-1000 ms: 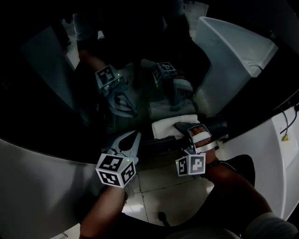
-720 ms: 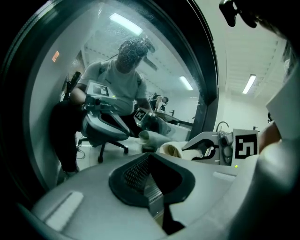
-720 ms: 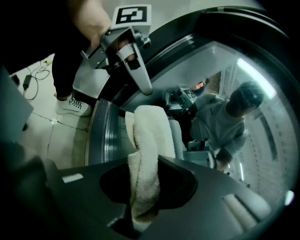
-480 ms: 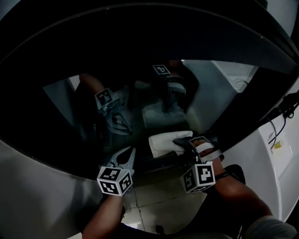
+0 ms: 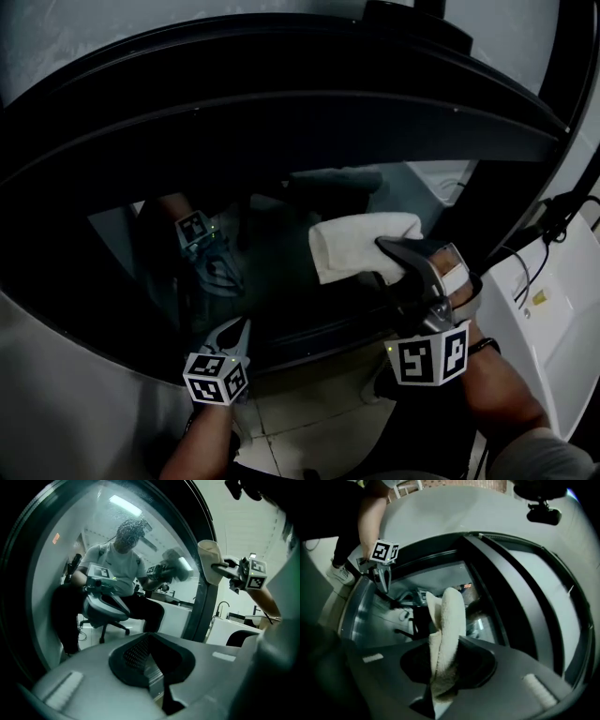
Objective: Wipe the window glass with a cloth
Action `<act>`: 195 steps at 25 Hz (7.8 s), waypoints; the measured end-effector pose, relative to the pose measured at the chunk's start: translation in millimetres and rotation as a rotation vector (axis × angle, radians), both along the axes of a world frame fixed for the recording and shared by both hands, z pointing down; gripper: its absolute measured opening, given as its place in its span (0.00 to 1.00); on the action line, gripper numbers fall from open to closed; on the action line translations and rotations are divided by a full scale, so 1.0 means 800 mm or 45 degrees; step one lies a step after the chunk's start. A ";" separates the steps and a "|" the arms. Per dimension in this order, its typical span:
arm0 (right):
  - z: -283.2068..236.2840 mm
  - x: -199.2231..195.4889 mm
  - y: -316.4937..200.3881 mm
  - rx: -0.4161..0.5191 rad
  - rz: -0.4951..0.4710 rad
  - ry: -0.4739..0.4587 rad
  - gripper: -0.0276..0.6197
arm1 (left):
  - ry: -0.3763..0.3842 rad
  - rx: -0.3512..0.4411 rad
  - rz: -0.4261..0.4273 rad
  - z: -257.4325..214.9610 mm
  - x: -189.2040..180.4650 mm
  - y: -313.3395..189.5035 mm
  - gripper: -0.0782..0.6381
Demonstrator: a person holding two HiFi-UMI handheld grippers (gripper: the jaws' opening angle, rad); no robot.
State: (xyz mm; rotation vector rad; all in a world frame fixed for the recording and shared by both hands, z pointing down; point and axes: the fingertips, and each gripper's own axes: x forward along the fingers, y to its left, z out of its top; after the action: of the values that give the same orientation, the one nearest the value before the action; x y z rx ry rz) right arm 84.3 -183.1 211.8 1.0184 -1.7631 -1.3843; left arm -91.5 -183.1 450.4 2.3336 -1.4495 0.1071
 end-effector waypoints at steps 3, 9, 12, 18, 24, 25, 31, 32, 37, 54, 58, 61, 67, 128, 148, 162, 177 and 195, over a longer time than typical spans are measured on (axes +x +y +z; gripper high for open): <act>-0.056 0.015 -0.010 0.182 0.028 -0.041 0.17 | -0.010 0.002 -0.006 0.000 -0.004 -0.002 0.13; -0.112 0.037 -0.026 0.364 0.087 -0.053 0.17 | -0.058 0.017 0.008 0.000 0.001 0.002 0.13; -0.119 0.042 -0.033 0.407 0.104 -0.035 0.17 | -0.054 0.015 0.009 0.000 0.001 0.003 0.13; -0.122 0.042 -0.056 0.384 0.102 -0.075 0.17 | -0.052 0.015 0.005 -0.001 -0.001 0.003 0.13; -0.106 0.034 -0.071 0.352 0.097 -0.052 0.17 | -0.041 0.014 0.018 -0.001 0.005 0.004 0.13; -0.105 0.033 -0.072 0.356 0.096 -0.054 0.17 | -0.039 0.014 0.017 -0.002 0.005 0.003 0.13; -0.102 0.032 -0.075 0.366 0.090 -0.087 0.17 | -0.032 0.007 0.014 0.000 0.004 0.002 0.13; -0.103 0.032 -0.074 0.370 0.090 -0.093 0.17 | -0.033 0.006 0.015 0.000 0.004 0.003 0.13; -0.103 0.035 -0.072 0.378 0.086 -0.122 0.17 | -0.021 0.015 0.014 -0.006 0.006 0.006 0.13; -0.075 0.030 -0.074 0.398 0.110 -0.137 0.17 | -0.008 0.010 0.015 -0.003 0.003 0.002 0.13; -0.066 0.027 -0.074 0.392 0.107 -0.134 0.17 | -0.007 0.006 0.025 -0.003 0.003 0.004 0.13; -0.059 0.027 -0.074 0.391 0.104 -0.133 0.17 | -0.005 0.008 0.026 -0.003 0.003 0.004 0.13; -0.050 0.027 -0.074 0.383 0.101 -0.143 0.17 | -0.003 0.000 0.029 -0.003 0.006 0.004 0.13; 0.087 0.020 -0.070 0.201 0.097 -0.147 0.17 | -0.011 -0.022 0.045 0.000 0.007 0.003 0.13; 0.144 0.011 -0.067 0.140 0.091 -0.106 0.17 | -0.009 -0.014 0.054 0.012 0.003 0.002 0.13; 0.175 0.007 -0.066 0.080 0.095 -0.098 0.17 | -0.011 -0.017 0.061 0.011 0.003 0.003 0.13; 0.195 0.007 -0.066 0.029 0.096 -0.084 0.17 | -0.013 -0.022 0.060 0.009 0.005 0.001 0.13; 0.230 0.006 -0.063 -0.057 0.091 -0.022 0.17 | -0.009 -0.024 0.061 0.007 0.007 0.004 0.13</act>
State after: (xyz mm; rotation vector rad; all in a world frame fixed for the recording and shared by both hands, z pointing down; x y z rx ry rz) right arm 89.3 -233.2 396.0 1.0618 -1.7450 -1.2901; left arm -86.1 -179.7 456.2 2.3557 -1.3908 0.1417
